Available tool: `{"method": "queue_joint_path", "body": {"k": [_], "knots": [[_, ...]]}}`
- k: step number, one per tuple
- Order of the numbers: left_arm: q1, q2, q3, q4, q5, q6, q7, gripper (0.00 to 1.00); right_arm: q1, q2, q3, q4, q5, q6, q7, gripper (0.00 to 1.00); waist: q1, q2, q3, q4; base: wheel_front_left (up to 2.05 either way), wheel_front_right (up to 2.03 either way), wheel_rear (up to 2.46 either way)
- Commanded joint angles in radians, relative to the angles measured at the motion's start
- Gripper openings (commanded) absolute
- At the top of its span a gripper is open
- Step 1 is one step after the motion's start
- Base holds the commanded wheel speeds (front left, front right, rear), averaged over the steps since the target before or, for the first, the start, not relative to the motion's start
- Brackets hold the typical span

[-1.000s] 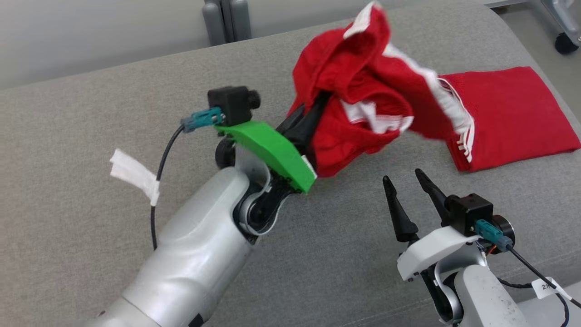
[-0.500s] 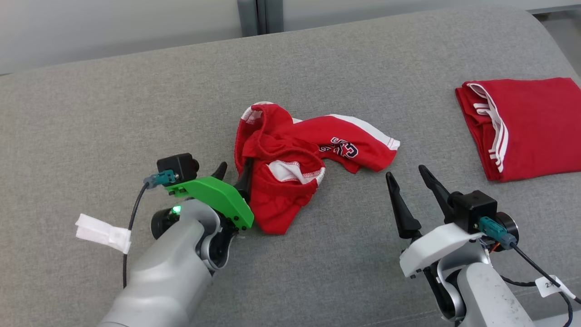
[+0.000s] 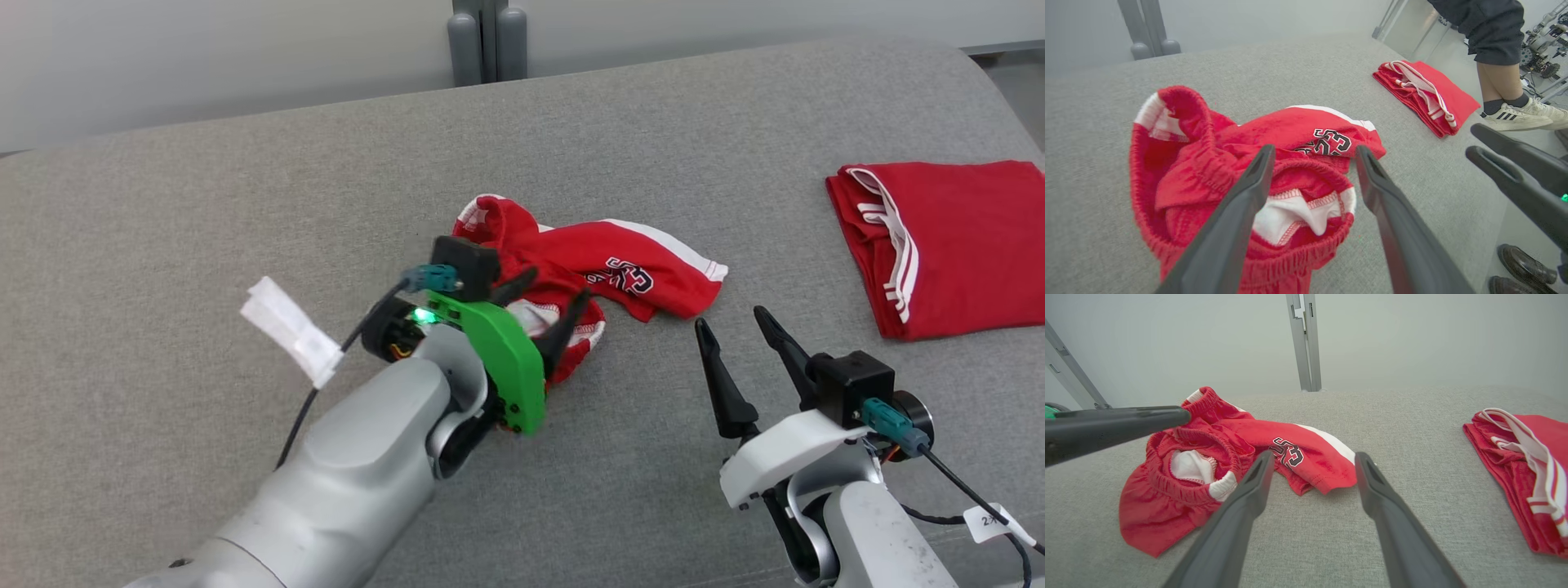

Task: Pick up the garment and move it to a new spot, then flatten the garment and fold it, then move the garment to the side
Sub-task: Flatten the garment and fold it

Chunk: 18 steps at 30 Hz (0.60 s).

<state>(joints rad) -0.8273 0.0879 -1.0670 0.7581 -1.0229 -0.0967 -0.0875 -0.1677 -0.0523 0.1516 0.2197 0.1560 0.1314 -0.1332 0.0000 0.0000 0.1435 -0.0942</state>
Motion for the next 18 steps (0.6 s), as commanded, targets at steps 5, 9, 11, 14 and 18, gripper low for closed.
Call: {"method": "queue_joint_path", "body": {"k": [5,9,11,14,18], "knots": [[0.009,-0.008,-0.08,-0.018,0.026,0.003,0.116,1.0,-0.004,0.0,0.006,-0.009,0.001,-0.002,-0.003,1.0,0.0,0.0,0.028,-0.036,0.0,0.0,0.0],[-0.002,-0.009,-0.114,0.021,0.058,0.044,0.158,1.0,-0.011,0.0,0.006,-0.01,0.003,-0.002,-0.009,1.0,0.0,0.0,0.046,-0.066,0.0,0.0,0.0],[-0.011,-0.01,-0.125,0.034,0.064,0.049,0.173,1.0,-0.014,0.0,0.004,-0.007,0.006,-0.002,-0.012,1.0,0.0,0.0,0.053,-0.077,0.0,0.0,0.0],[-0.027,-0.011,-0.146,0.043,0.085,0.036,0.182,1.0,-0.012,0.001,0.001,-0.002,0.006,-0.002,-0.019,1.0,0.0,0.0,0.057,-0.087,0.0,0.0,0.0],[-0.031,-0.013,-0.172,0.079,0.119,0.044,0.221,0.89,-0.015,0.001,0.007,0.005,0.007,-0.002,-0.021,1.0,0.0,0.0,0.055,-0.1,0.0,0.0,0.0]]}}
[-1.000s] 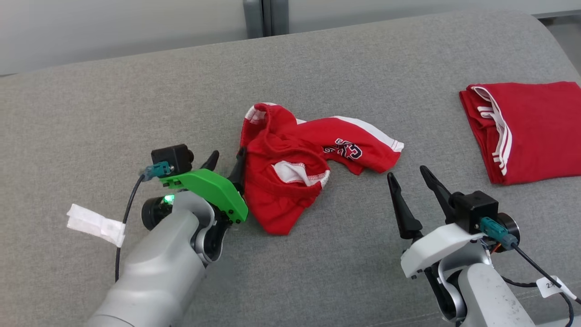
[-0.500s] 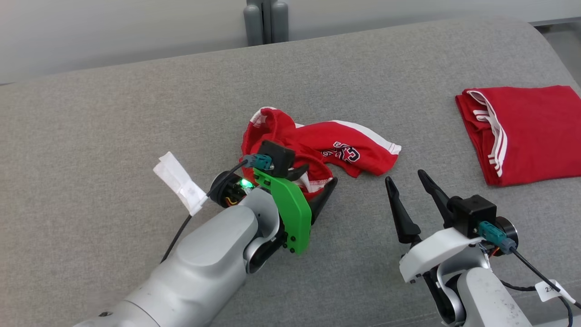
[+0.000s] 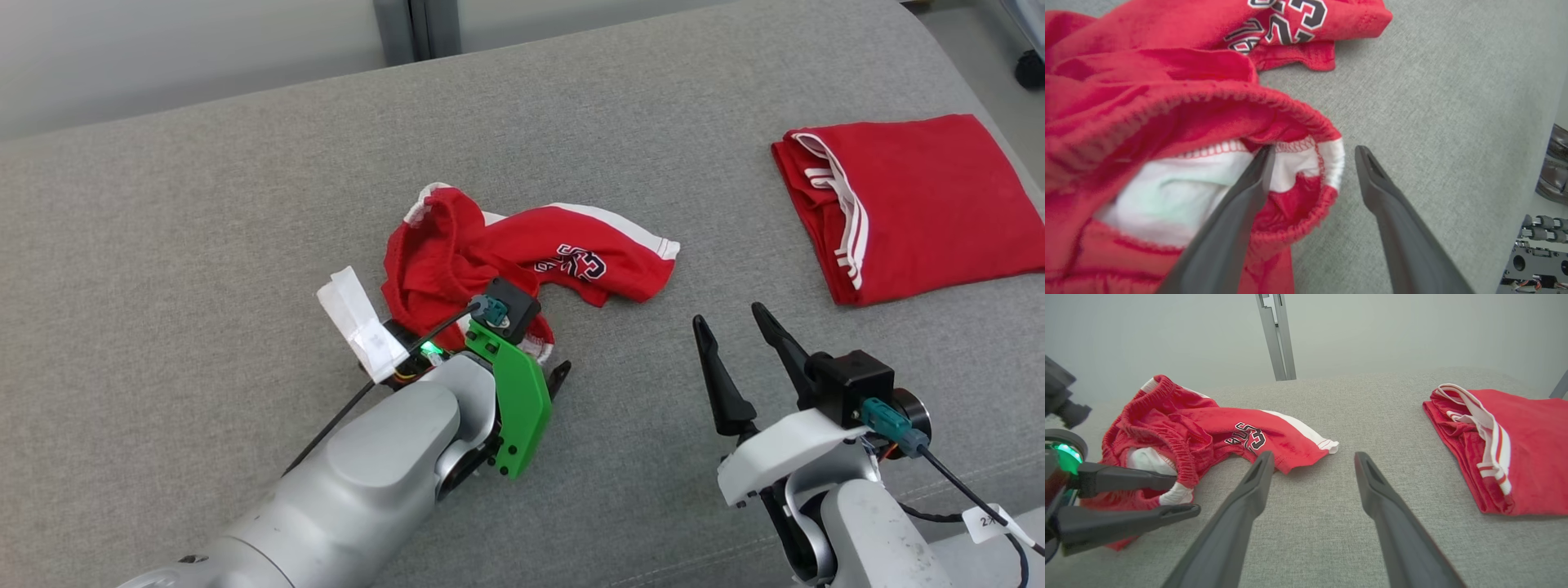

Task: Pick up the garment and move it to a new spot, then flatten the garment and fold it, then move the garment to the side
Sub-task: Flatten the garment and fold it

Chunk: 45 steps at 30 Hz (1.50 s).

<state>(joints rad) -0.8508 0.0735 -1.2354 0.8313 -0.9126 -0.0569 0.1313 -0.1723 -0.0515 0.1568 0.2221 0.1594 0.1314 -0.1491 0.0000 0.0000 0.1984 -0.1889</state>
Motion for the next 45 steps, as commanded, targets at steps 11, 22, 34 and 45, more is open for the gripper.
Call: {"method": "queue_joint_path", "body": {"k": [11,22,34,45], "knots": [[-0.045,-0.012,0.078,-0.004,-0.036,0.021,-0.097,0.0,0.004,0.001,-0.009,0.016,0.001,-0.002,-0.011,1.0,0.0,0.0,-0.023,-0.007,0.0,0.0,0.0],[-0.226,-0.018,0.297,-0.316,-0.136,-0.047,-0.354,0.0,0.018,0.001,-0.014,0.0,-0.006,-0.002,0.004,1.0,0.0,0.0,-0.046,0.027,0.0,0.0,0.0],[0.076,0.161,0.202,-0.361,-0.283,-0.034,-0.102,0.0,0.02,0.001,-0.025,-0.014,-0.004,-0.002,0.01,1.0,0.0,0.0,-0.022,0.087,0.0,0.0,0.0],[0.137,0.323,0.151,-0.303,-0.162,0.079,-0.14,0.0,0.008,0.0,-0.019,-0.026,-0.015,-0.002,0.026,1.0,0.0,0.0,-0.022,0.166,0.0,0.0,0.0]]}}
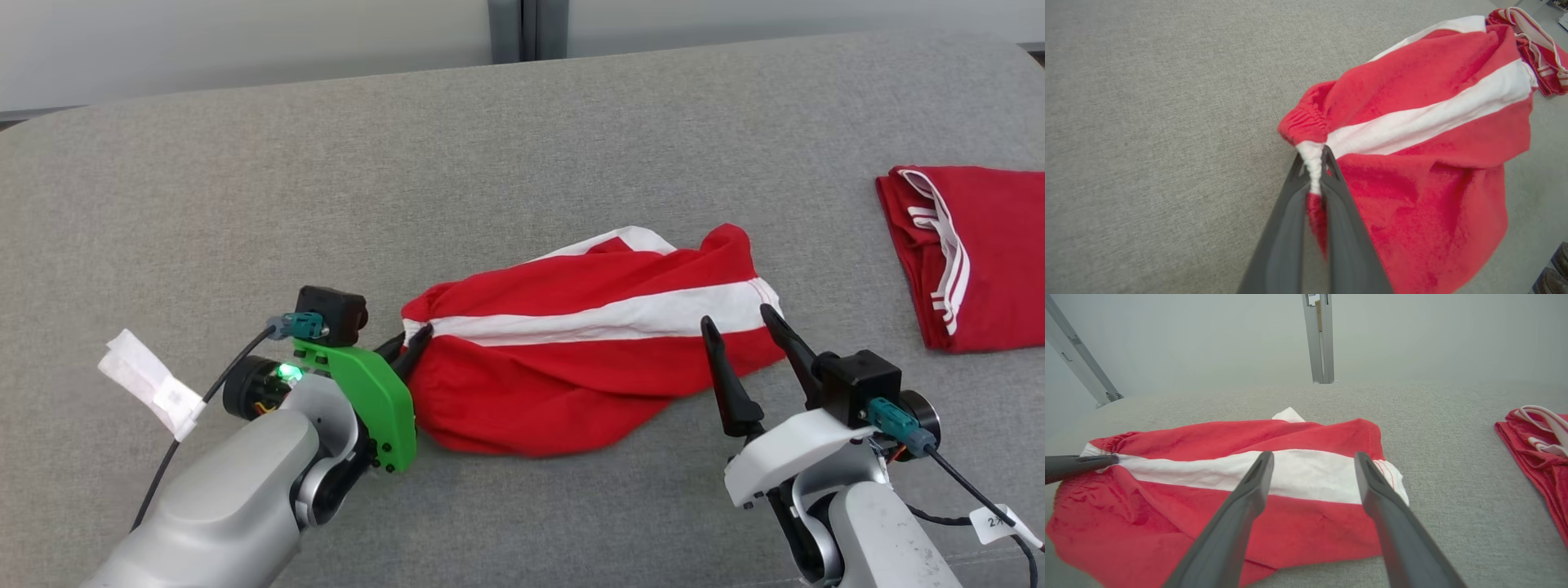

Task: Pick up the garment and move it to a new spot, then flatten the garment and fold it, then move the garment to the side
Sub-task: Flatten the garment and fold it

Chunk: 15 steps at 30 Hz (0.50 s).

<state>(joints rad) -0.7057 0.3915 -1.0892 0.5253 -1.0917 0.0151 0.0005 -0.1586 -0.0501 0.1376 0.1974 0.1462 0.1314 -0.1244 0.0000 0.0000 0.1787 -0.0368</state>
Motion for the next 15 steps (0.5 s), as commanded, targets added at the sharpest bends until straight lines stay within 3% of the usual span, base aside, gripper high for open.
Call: {"method": "queue_joint_path", "body": {"k": [1,8,9,10,11,15], "knots": [[-0.01,0.005,0.008,0.009,0.016,0.012,-0.019,0.0,-0.007,-0.002,0.002,-0.002,-0.002,-0.002,0.002,1.0,0.0,0.0,-0.004,0.016,0.0,0.0,0.0],[-0.001,-0.018,0.033,0.068,0.012,0.034,-0.091,0.0,-0.003,-0.001,0.007,0.002,0.005,-0.002,0.007,1.0,0.0,0.0,-0.021,0.022,0.0,0.0,0.0],[0.009,-0.022,0.044,0.07,0.001,0.028,-0.106,0.16,-0.002,-0.001,0.005,0.003,0.006,-0.002,0.006,1.0,0.0,0.0,-0.023,0.022,0.0,0.0,0.0],[0.019,-0.024,0.054,0.072,-0.002,0.023,-0.127,0.43,0.001,-0.002,0.003,0.004,0.007,-0.002,0.005,1.0,0.0,0.0,-0.027,0.021,0.0,0.0,0.0],[0.028,-0.025,0.058,0.076,-0.005,0.023,-0.14,1.0,0.003,-0.003,0.002,0.006,0.008,-0.002,0.004,1.0,0.0,0.0,-0.031,0.02,0.0,0.0,0.0],[0.073,-0.027,0.081,0.077,-0.024,0.003,-0.203,1.0,0.014,-0.007,-0.006,0.009,0.008,-0.002,0.001,1.0,0.0,0.0,-0.049,0.016,0.0,0.0,0.0]]}}
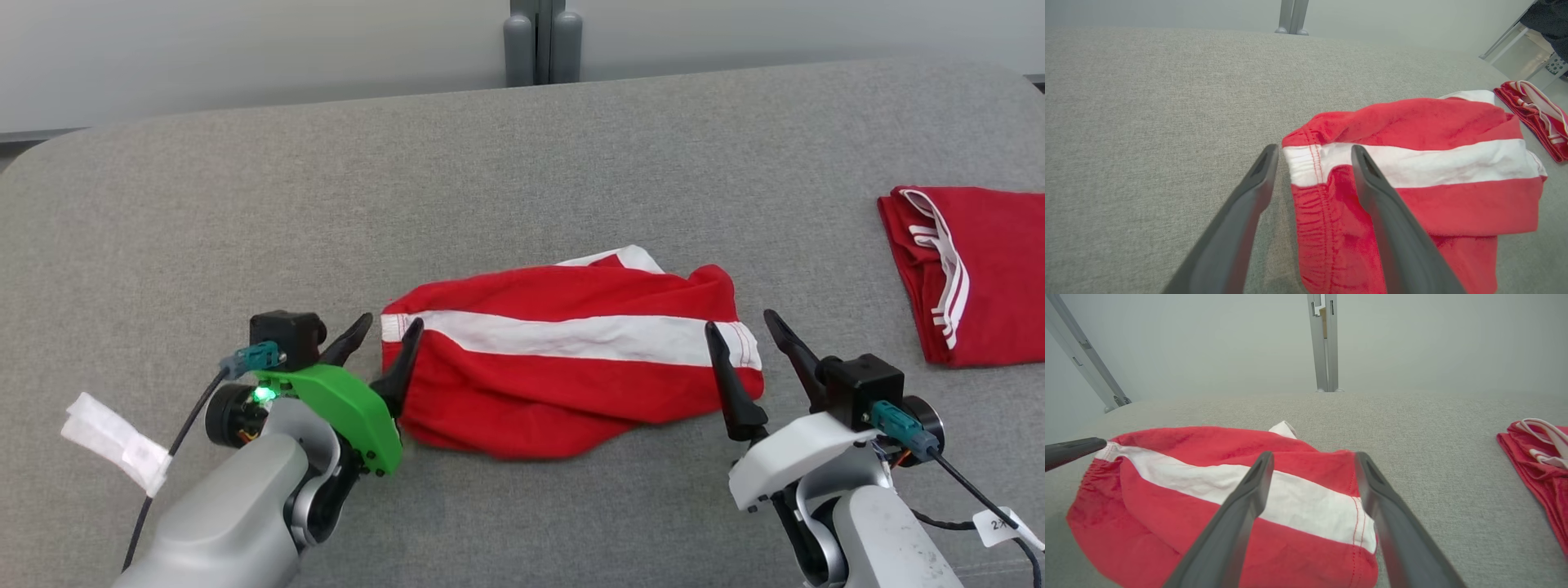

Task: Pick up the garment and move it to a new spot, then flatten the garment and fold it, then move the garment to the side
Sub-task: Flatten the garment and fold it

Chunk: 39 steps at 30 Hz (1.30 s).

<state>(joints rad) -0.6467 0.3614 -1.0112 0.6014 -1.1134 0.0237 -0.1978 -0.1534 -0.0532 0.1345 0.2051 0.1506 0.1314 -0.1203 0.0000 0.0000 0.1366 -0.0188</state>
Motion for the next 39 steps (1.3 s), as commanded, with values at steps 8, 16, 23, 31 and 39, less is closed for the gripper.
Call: {"method": "queue_joint_path", "body": {"k": [8,16,23,31,39], "knots": [[0.128,0.021,0.191,-0.083,0.059,0.006,-0.069,1.0,0.038,-0.01,-0.039,-0.024,-0.007,-0.002,0.012,1.0,0.0,0.0,-0.05,0.011,0.0,0.0,0.0],[0.381,-0.039,0.583,-0.299,0.369,0.018,-0.067,1.0,0.072,-0.019,-0.078,-0.044,-0.005,-0.002,0.022,1.0,0.0,0.0,-0.09,0.033,0.0,0.0,0.0],[0.525,-0.12,0.783,-0.37,0.553,-0.037,-0.067,1.0,0.095,-0.023,-0.103,-0.055,-0.005,-0.002,0.027,1.0,0.0,0.0,-0.128,0.046,0.0,0.0,0.0],[0.605,-0.198,0.893,-0.366,0.665,-0.102,-0.067,1.0,0.112,-0.027,-0.124,-0.047,-0.004,-0.002,0.019,1.0,0.0,0.0,-0.163,0.051,0.0,0.0,0.0],[0.618,-0.224,0.917,-0.335,0.71,-0.125,-0.067,1.0,0.127,-0.017,-0.158,-0.052,-0.001,-0.002,0.009,1.0,0.0,0.0,-0.187,0.045,0.0,0.0,0.0]]}}
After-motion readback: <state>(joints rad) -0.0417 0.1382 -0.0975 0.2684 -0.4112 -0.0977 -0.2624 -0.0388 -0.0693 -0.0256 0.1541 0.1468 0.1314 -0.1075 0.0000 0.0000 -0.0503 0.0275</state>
